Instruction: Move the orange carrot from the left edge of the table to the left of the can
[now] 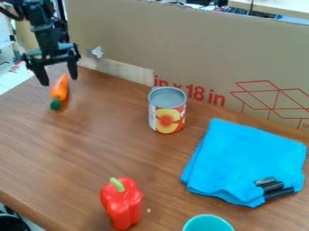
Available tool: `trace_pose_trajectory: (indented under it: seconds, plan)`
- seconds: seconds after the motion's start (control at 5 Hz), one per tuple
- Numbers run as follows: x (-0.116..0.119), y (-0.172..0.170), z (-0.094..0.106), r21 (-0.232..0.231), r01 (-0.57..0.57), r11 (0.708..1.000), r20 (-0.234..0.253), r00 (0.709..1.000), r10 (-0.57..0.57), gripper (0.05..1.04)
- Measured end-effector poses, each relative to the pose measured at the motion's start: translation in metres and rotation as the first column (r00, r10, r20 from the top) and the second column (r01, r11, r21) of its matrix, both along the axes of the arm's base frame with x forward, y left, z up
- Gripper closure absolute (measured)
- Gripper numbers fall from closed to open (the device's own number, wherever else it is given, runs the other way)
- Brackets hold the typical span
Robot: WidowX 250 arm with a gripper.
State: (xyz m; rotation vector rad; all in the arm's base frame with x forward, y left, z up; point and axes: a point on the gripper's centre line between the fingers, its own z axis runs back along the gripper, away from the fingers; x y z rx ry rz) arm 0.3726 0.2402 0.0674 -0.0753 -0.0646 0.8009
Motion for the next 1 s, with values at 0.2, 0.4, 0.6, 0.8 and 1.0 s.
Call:
trace_pose_trajectory:
  seconds: [0.2,0.4,0.6,0.8,1.0]
  plan:
    - [-0.023,-0.012,0.025,0.035,0.162,0.986,-0.003,0.987,-0.162,0.076]
    - [-0.041,-0.030,0.044,0.085,0.293,0.952,-0.026,0.956,-0.292,0.075]
    - [-0.045,-0.066,0.049,0.103,0.442,0.891,-0.050,0.897,-0.439,0.076]
    - [-0.058,-0.084,0.060,0.115,0.530,0.840,-0.034,0.848,-0.530,0.075]
    - [-0.069,-0.108,0.070,0.111,0.631,0.768,-0.044,0.775,-0.630,0.075]
